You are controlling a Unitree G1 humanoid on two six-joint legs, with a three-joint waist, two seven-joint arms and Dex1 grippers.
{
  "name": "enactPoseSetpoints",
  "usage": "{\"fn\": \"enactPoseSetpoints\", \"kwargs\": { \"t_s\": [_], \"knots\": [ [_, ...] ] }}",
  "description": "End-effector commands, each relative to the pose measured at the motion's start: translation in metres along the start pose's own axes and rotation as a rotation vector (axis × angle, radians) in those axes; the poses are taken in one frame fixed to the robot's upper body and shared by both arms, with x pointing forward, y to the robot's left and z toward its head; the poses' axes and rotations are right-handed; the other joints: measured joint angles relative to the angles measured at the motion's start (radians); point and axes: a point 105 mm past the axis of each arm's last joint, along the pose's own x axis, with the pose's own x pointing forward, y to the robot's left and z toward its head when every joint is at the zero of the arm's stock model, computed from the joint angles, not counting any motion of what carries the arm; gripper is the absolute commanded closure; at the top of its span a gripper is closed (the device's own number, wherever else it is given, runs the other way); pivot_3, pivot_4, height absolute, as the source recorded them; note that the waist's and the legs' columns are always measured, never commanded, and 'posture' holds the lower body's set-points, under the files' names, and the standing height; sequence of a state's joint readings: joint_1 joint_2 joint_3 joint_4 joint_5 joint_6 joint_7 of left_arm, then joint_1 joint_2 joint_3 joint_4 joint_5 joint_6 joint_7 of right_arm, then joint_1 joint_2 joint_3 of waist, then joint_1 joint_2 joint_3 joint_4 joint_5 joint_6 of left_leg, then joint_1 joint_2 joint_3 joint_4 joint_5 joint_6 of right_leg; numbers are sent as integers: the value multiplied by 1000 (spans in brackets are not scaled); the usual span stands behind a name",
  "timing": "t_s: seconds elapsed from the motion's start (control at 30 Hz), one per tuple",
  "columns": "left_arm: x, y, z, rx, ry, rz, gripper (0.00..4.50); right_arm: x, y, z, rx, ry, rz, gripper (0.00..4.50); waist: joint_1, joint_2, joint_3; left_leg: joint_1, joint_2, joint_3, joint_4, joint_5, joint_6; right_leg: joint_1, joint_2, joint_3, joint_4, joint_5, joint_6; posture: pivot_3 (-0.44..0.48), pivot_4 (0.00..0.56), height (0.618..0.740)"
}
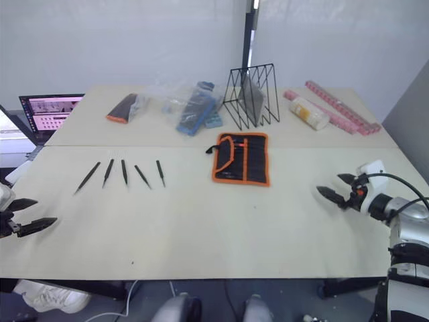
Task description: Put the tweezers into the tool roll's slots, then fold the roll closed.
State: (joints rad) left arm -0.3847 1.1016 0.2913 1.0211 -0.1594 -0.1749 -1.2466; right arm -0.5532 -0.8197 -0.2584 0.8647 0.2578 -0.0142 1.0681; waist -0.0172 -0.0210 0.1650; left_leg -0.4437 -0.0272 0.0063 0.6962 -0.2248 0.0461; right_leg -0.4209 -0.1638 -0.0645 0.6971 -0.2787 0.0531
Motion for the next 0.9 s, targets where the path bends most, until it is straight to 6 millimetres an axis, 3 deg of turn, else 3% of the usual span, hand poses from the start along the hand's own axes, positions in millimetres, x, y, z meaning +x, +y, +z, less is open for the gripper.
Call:
{"fn": "enactPoseSetpoints", "kwargs": {
  "t_s": [0.03,0.2,0.4,0.5,0.7,0.8,0.9],
  "knots": [
    [-10,12,19,-9,-83,54,23,-4,-7,19,-36,-66,-20,0,0,0,0,0,0,0,0,0,0,0,0,0,0,0,0,0,150,685],
    [-7,6,41,-24,-204,41,23,4,6,22,-42,-88,42,0,-1,0,0,0,0,0,0,0,0,0,0,0,0,0,0,0,150,685],
    [-8,-23,63,-141,-321,-62,23,25,34,46,-16,-121,149,0,-5,0,0,-1,2,0,0,0,0,-1,0,1,1,0,0,0,150,685],
    [2,-57,77,-108,-363,-116,23,47,73,67,-23,-147,223,0,-8,0,0,-1,4,0,0,0,0,-1,1,1,0,1,-1,0,150,685],
    [21,-122,98,-68,-402,-218,23,84,125,74,59,-116,271,0,8,0,0,-1,4,0,0,0,-1,-1,1,1,-2,1,-2,0,150,685],
    [29,-141,109,-60,-428,-243,23,100,137,74,191,-58,266,0,17,0,0,-1,2,-1,1,1,-2,0,1,1,-2,1,-2,0,150,685],
    [34,-157,117,-35,-430,-276,23,114,135,75,233,25,152,0,17,0,0,-1,2,-1,1,1,-2,-1,1,1,-2,2,-2,0,150,685]
  ]
}}
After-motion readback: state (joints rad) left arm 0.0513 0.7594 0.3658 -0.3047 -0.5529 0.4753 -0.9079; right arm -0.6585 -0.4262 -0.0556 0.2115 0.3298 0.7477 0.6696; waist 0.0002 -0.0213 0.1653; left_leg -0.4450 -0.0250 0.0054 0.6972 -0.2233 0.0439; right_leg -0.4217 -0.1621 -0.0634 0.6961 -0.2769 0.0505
